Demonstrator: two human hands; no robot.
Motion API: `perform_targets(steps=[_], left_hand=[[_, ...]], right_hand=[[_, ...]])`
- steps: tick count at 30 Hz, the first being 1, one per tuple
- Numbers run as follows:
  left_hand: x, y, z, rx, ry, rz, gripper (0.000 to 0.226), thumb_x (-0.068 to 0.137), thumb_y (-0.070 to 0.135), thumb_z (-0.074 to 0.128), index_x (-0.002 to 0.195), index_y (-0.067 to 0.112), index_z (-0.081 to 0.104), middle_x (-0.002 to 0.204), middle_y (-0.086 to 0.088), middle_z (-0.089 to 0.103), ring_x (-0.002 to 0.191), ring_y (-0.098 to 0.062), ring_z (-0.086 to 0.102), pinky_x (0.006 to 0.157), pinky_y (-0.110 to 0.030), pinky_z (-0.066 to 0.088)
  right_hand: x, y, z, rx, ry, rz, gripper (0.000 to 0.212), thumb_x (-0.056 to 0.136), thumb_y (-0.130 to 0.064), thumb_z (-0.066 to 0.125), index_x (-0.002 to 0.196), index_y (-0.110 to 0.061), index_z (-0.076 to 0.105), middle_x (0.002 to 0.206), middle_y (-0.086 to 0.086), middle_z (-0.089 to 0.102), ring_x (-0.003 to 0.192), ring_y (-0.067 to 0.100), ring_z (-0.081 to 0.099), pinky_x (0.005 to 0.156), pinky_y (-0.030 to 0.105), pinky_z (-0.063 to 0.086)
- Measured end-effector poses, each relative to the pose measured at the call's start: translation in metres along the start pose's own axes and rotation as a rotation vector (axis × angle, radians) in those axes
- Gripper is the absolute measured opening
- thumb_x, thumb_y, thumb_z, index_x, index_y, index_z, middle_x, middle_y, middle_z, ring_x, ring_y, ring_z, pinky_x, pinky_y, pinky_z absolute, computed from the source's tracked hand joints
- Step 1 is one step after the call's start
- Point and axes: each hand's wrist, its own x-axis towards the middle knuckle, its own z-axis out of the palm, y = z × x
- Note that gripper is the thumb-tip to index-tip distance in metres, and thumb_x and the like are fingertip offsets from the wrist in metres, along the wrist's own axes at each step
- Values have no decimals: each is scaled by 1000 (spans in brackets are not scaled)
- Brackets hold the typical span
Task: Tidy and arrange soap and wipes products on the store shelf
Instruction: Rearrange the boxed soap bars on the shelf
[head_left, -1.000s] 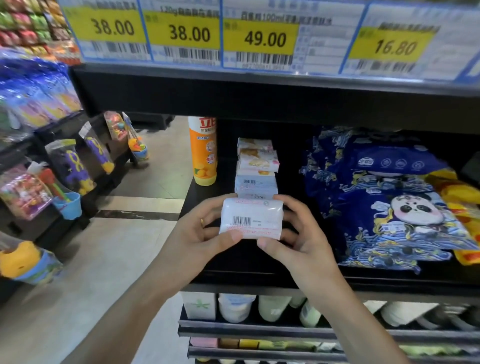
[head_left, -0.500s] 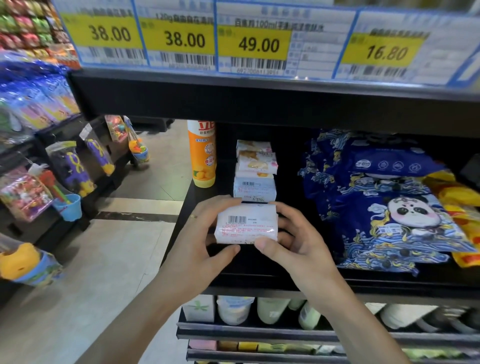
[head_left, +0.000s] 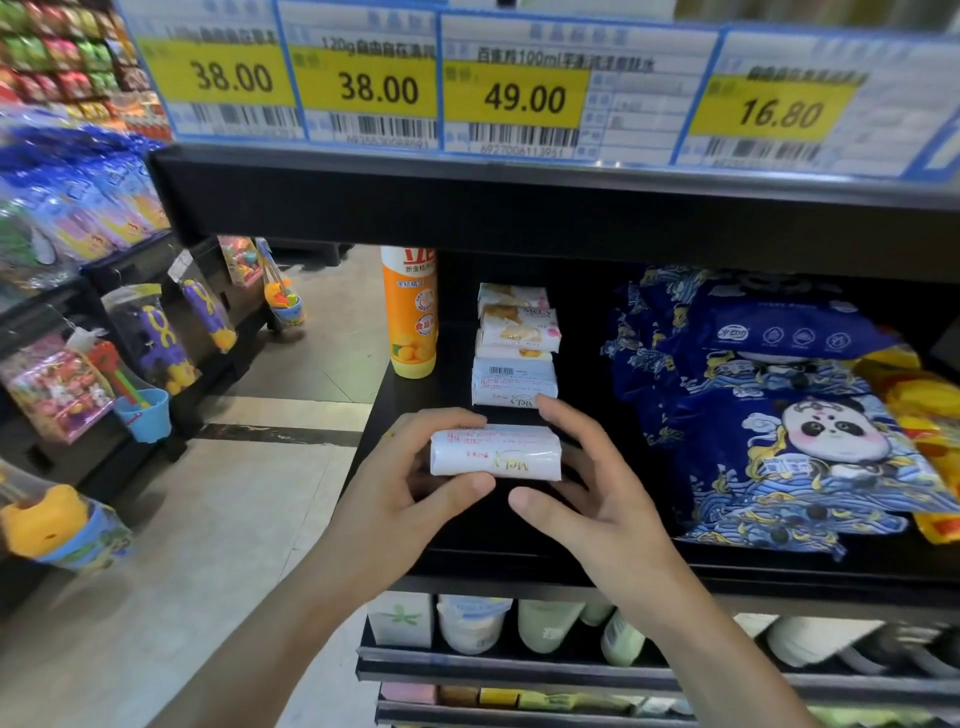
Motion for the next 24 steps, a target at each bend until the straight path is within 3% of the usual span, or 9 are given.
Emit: perform_targets(steps=[4,8,11,14,19,24], left_hand=[[0,3,0,0,-4,-33,47,84,50,74,129,41,63,126,1,66,120,-19,66,96,-31,56],[0,5,1,28,-8,-54,45,86,54,71,128,43,62,125,2,68,118,-20,66,98,-38,56],[1,7,2,30,-10,-77,43,86,59,68,126,45,62,122,7,70,114,-17,67,94,-34,58],[1,10,3,35,-34,-103,45,87,63,67,127,45,60,122,10,72,114,-15,67,94,-34,57],[1,15,3,-48,-23,-148,44,89,55,70,127,33,63,120,5,75,113,-15,70,93,-30,58],[1,17,2,-84,9,-184,36,91,42,69,120,20,69,114,2,79,106,-14,74,89,-22,57]], right_hand=[[0,-1,-1,9,12,-10,50,92,-1,73,132,-28,64,135,-1,64,131,17,58,112,34,47],[0,-2,-1,52,20,16,39,92,-8,74,126,-26,68,125,0,71,121,16,66,100,26,53],[0,-3,0,61,21,27,35,92,-16,73,124,-29,68,122,-2,72,115,12,68,94,20,53],[1,-2,0,45,42,12,29,94,-24,70,121,-34,69,121,-2,72,116,13,67,97,27,54],[4,0,0,45,53,31,27,94,-32,69,121,-33,70,120,1,74,116,21,68,103,47,54],[4,1,3,12,62,40,26,91,-40,69,117,-39,71,114,-1,74,107,18,70,92,38,58]])
